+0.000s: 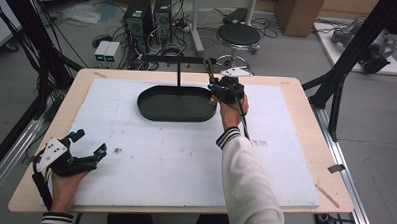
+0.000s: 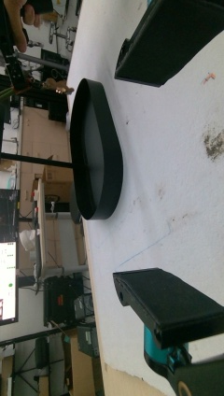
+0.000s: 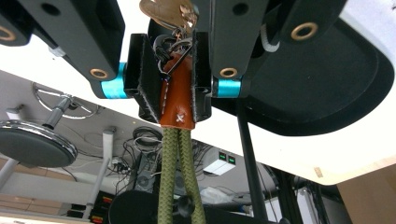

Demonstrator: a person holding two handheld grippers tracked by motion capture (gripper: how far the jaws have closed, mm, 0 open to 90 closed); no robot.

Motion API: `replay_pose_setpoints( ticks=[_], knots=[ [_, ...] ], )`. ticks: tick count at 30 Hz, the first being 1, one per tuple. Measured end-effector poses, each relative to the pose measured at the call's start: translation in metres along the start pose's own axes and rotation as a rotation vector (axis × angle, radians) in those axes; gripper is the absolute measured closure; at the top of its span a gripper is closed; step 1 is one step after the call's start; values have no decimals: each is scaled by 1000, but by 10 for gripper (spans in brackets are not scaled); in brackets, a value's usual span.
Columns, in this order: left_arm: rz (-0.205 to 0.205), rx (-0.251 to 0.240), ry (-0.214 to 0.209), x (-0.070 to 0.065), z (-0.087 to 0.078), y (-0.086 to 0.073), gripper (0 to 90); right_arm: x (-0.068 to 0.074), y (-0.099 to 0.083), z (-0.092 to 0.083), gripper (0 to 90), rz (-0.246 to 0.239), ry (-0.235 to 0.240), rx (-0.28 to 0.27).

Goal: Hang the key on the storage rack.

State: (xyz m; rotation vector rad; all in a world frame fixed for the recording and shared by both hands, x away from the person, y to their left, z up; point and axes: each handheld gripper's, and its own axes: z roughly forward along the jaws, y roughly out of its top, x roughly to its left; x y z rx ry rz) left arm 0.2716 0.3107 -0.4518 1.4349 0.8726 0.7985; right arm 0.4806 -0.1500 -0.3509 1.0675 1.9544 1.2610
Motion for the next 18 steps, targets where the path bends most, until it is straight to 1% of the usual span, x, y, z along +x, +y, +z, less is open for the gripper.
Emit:
replay_pose_setpoints(
  ticks=[4, 5, 6, 10, 18],
  knots=[
    [0, 0, 0, 0, 0, 0, 49, -1, 1, 2, 743, 9, -5, -7],
    [-2, 0, -1, 0, 0, 0, 49, -3, -1, 5, 742, 18, -8, 10],
    [-2, 0, -1, 0, 0, 0, 49, -3, -2, 6, 742, 20, -11, 16],
    [0, 0, -1, 0, 0, 0, 49, -5, -4, 9, 742, 40, -13, 18],
    [0, -1, 0, 0, 0, 0, 49, -11, -9, 15, 742, 60, -24, 42]
  ],
)
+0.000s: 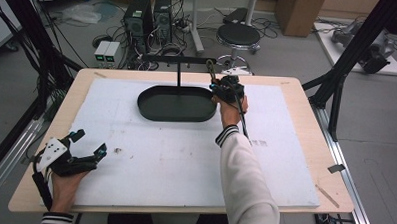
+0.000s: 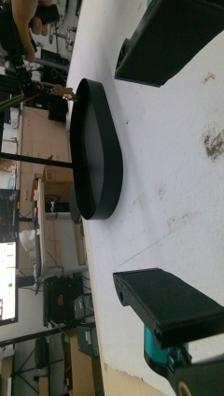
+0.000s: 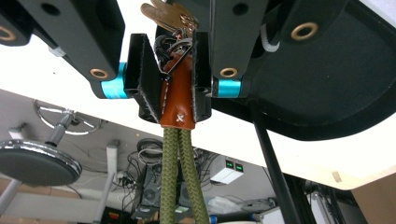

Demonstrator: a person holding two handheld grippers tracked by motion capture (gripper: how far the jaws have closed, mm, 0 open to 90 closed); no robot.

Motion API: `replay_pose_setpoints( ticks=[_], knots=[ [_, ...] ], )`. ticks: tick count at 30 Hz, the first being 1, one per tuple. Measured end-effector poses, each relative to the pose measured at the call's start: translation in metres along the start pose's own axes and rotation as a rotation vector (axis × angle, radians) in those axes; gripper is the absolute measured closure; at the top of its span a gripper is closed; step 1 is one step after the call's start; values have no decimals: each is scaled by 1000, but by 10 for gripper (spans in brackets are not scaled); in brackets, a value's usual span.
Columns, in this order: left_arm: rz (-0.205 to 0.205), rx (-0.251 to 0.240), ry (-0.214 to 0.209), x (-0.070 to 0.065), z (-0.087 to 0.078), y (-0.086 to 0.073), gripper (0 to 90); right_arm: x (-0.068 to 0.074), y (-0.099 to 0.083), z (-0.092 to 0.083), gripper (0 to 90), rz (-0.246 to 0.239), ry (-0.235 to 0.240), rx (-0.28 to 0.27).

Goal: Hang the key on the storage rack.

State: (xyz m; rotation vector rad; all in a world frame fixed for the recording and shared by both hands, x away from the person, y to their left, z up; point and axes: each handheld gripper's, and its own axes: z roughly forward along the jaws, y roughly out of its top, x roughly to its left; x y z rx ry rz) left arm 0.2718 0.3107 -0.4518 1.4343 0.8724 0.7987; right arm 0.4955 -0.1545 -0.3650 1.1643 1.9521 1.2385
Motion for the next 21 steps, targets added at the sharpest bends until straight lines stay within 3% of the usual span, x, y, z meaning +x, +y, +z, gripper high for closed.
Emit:
replay_pose_setpoints(
  ticks=[13, 14, 15, 16, 17, 18, 19, 21],
  knots=[
    [1, 1, 1, 0, 0, 0, 49, -1, -2, 4, 728, 6, 17, 2],
    [1, 0, 0, 0, 0, 0, 49, -1, -2, 5, 688, 6, 30, 2],
    [1, 0, 1, 0, 0, 0, 48, -1, -3, 5, 571, -2, 44, 1],
    [1, 0, 1, 0, 0, 0, 49, 1, -3, 6, 232, -45, 15, 8],
    [2, 1, 2, 0, 0, 0, 49, 1, -3, 6, 118, -51, 10, 17],
    [4, 1, 1, 0, 0, 0, 49, 1, -3, 5, 35, -37, 19, 16],
    [4, 1, 1, 0, 0, 0, 49, 1, -3, 5, 35, -37, 19, 16],
    [4, 1, 2, 0, 0, 0, 49, 0, -2, -6, 3, -13, 67, -11]
  ],
)
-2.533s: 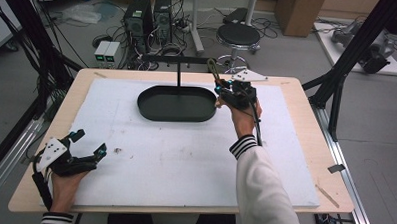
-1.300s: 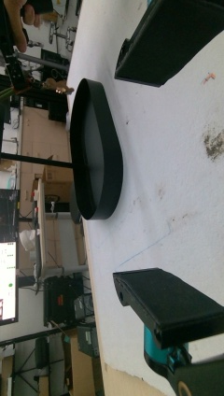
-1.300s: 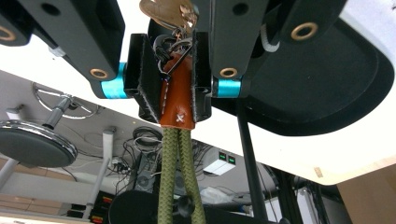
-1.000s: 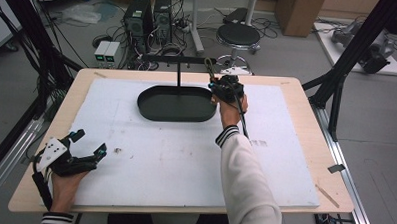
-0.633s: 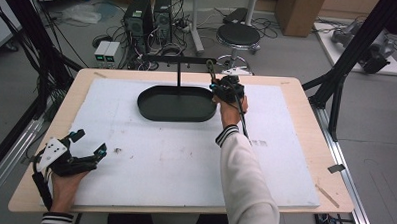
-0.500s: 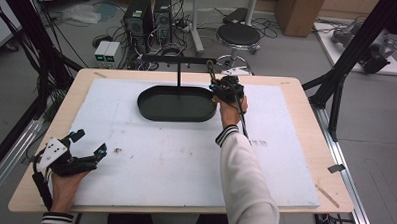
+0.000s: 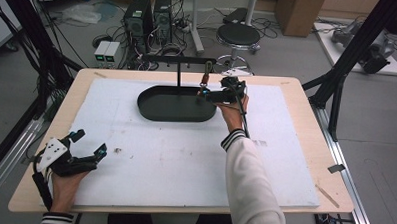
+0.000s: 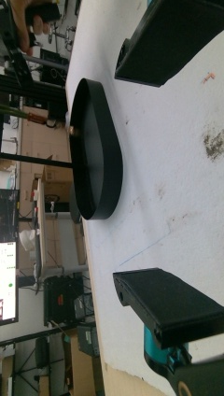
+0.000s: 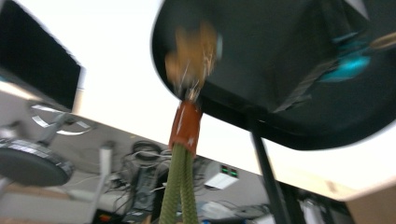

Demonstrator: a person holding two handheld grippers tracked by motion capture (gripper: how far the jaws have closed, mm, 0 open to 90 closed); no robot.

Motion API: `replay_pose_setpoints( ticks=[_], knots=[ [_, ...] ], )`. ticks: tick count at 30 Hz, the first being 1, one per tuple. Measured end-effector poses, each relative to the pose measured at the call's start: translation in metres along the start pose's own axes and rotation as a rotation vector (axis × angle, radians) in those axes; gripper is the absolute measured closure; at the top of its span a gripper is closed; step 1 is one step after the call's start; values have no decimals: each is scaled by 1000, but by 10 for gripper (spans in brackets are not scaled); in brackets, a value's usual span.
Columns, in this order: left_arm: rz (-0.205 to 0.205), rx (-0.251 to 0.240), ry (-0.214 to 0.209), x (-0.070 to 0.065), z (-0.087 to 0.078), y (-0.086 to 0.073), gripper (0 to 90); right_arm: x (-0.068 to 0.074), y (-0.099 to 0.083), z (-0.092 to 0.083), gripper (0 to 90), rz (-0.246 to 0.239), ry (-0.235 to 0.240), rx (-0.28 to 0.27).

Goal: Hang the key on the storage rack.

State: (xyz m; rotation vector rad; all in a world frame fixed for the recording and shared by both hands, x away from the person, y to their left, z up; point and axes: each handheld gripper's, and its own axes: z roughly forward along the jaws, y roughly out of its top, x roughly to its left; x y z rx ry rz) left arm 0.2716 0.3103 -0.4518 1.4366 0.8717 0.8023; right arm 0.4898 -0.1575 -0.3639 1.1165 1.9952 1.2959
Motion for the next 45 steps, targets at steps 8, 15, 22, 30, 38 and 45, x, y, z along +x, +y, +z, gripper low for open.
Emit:
replay_pose_setpoints(
  ticks=[8, 15, 22, 30, 38, 45],
  knots=[
    [10, -2, 1, -1, 0, 0, 49, 0, -5, -67, 4, -60, 94, -123],
    [21, -10, 5, -3, 0, 0, 49, -15, -39, -140, 3, -99, 153, -265],
    [30, -6, 8, -3, -1, 0, 49, -33, -103, -179, 4, -106, 127, -304],
    [30, -21, 14, -4, -1, -1, 49, -40, -154, -183, 3, -41, 101, -362],
    [37, -20, 11, -4, -2, -1, 49, -36, -177, -179, 3, -9, 110, -367],
    [33, -39, 17, -4, -3, -2, 49, -33, -179, -181, 4, -23, 91, -384]
  ],
)
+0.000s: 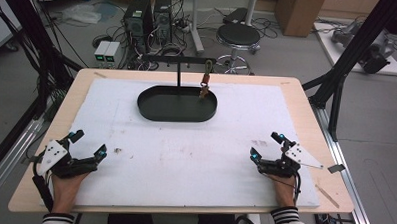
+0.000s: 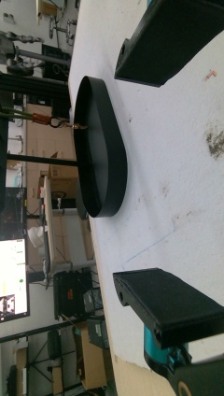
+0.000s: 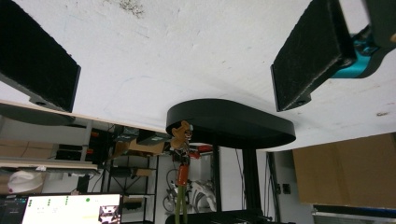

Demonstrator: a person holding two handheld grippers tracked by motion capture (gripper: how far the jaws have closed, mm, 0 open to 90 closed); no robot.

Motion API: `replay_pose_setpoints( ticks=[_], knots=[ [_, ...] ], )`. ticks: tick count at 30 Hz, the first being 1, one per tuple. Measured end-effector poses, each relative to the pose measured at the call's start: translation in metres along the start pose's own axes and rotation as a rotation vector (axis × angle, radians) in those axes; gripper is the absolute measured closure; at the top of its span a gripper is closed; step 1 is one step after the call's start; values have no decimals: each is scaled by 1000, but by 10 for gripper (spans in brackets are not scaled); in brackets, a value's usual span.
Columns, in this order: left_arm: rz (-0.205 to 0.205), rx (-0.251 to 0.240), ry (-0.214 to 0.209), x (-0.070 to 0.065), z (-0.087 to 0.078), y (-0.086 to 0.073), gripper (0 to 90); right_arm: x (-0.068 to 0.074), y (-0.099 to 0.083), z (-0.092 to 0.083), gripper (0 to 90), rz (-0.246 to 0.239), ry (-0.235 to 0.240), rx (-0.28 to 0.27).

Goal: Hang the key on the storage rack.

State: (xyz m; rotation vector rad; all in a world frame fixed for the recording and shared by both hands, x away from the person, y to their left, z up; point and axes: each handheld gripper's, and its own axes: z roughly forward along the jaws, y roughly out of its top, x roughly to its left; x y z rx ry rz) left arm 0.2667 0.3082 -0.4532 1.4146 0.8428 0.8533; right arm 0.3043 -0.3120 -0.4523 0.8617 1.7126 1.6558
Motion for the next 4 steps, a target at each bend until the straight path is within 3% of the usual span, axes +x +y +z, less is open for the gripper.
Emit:
replay_pose_setpoints(
  ticks=[4],
  knots=[
    [0, -1, -4, 1, 0, 0, 49, 1, 0, 0, 4, -13, -8, 5]
  ],
)
